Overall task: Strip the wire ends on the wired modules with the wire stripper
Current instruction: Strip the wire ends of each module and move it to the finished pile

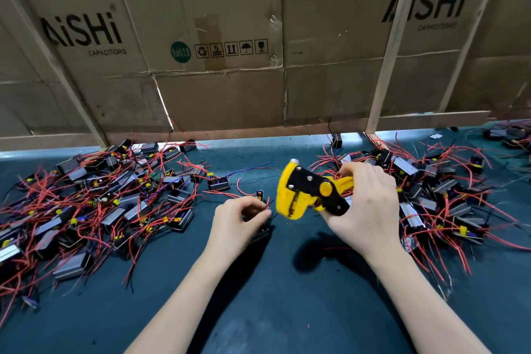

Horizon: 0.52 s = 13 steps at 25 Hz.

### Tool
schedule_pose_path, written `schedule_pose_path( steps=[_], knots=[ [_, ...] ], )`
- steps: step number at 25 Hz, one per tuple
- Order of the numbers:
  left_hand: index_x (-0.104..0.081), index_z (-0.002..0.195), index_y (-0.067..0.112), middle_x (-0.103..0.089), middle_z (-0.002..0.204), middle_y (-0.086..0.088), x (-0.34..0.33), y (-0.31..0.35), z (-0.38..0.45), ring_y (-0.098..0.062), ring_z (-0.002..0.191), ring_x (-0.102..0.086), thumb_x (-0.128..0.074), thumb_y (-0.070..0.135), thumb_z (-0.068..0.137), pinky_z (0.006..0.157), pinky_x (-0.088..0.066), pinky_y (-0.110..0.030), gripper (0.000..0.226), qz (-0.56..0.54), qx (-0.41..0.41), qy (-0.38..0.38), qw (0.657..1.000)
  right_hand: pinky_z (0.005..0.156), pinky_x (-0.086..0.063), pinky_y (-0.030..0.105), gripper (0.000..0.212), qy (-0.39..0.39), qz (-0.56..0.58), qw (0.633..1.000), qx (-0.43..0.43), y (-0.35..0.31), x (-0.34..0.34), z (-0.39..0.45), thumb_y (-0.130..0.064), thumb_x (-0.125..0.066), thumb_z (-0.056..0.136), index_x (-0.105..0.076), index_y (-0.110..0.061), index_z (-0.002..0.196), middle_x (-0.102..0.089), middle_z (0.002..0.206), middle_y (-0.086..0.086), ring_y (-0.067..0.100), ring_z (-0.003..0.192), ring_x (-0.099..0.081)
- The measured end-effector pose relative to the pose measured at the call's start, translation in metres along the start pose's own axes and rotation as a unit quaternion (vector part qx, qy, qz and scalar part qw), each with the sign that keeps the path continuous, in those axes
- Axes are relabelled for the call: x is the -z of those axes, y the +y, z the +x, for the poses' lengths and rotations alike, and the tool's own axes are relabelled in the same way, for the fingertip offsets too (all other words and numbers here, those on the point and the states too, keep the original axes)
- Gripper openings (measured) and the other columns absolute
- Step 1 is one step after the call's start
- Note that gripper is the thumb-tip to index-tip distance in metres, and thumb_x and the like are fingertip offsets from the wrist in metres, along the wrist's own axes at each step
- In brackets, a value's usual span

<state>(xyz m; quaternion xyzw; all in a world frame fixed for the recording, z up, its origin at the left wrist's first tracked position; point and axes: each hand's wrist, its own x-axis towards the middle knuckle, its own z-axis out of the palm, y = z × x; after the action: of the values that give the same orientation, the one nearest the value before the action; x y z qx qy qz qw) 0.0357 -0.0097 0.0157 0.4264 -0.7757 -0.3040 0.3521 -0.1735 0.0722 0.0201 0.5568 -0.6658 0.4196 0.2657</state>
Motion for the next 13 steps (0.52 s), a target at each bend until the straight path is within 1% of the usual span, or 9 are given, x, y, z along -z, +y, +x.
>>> schedule_pose_path(
  steps=[1,3,5,6,8,10,13],
  knots=[
    [-0.075,0.081,0.014,-0.07,0.07,0.007,0.0,0.001,-0.001,-0.001,0.062,-0.06,-0.074,0.012,0.083,0.066,-0.047,-0.021,0.002,-0.025,0.008,-0.008,1.0,0.077,-0.036,0.04,0.055,0.003,-0.027,1.0,0.001,-0.001,-0.001,-0.001,-0.05,-0.067,0.064,-0.061,-0.005,0.095,-0.06,0.085,0.006,0.033,0.079,-0.055],
    [-0.071,0.077,0.017,-0.072,0.071,0.002,0.004,0.0,0.0,-0.01,0.064,-0.063,-0.073,0.012,0.084,0.064,-0.048,-0.026,0.009,-0.069,0.018,-0.027,0.997,0.076,-0.036,0.04,0.054,0.003,-0.059,0.998,-0.017,-0.001,-0.003,-0.003,-0.05,-0.072,0.062,-0.063,-0.006,0.091,-0.061,0.082,0.006,0.033,0.078,-0.058],
    [-0.069,0.074,0.021,-0.072,0.074,-0.001,0.01,-0.002,0.001,-0.02,0.072,-0.067,-0.071,0.01,0.086,0.073,-0.051,-0.032,0.016,-0.107,0.026,-0.05,0.993,0.074,-0.036,0.041,0.056,-0.003,-0.083,0.995,-0.056,0.003,-0.003,-0.003,-0.05,-0.079,0.06,-0.065,-0.005,0.089,-0.063,0.08,0.008,0.034,0.078,-0.059],
    [-0.068,0.075,0.021,-0.073,0.075,-0.002,0.012,-0.003,0.001,-0.022,0.075,-0.069,-0.069,0.007,0.087,0.078,-0.053,-0.033,0.019,-0.131,0.025,-0.066,0.989,0.073,-0.035,0.041,0.057,-0.002,-0.102,0.992,-0.073,0.007,-0.001,-0.002,-0.048,-0.084,0.057,-0.065,-0.005,0.089,-0.063,0.079,0.009,0.034,0.078,-0.059],
    [-0.067,0.08,0.021,-0.074,0.075,-0.006,0.013,-0.004,0.0,-0.019,0.078,-0.072,-0.065,0.008,0.09,0.082,-0.052,-0.028,0.016,-0.156,0.008,-0.094,0.983,0.072,-0.034,0.041,0.061,-0.006,-0.149,0.984,-0.094,0.015,0.002,0.0,-0.045,-0.089,0.051,-0.065,-0.004,0.089,-0.062,0.078,0.012,0.034,0.077,-0.057],
    [-0.066,0.084,0.018,-0.075,0.075,-0.005,0.012,-0.004,-0.002,-0.018,0.08,-0.073,-0.062,0.014,0.094,0.082,-0.052,-0.023,0.012,-0.154,-0.011,-0.112,0.982,0.073,-0.035,0.041,0.064,-0.023,-0.188,0.977,-0.094,0.017,0.003,0.0,-0.045,-0.088,0.049,-0.066,-0.001,0.09,-0.062,0.078,0.013,0.035,0.077,-0.057],
    [-0.064,0.088,0.013,-0.075,0.075,-0.006,0.009,-0.004,-0.004,-0.018,0.079,-0.074,-0.056,0.014,0.098,0.079,-0.051,-0.019,0.012,-0.156,-0.019,-0.126,0.98,0.071,-0.036,0.041,0.055,-0.032,-0.205,0.976,-0.068,0.013,-0.001,-0.003,-0.043,-0.086,0.05,-0.064,-0.003,0.081,-0.061,0.075,0.014,0.034,0.074,-0.055]
  ],
)
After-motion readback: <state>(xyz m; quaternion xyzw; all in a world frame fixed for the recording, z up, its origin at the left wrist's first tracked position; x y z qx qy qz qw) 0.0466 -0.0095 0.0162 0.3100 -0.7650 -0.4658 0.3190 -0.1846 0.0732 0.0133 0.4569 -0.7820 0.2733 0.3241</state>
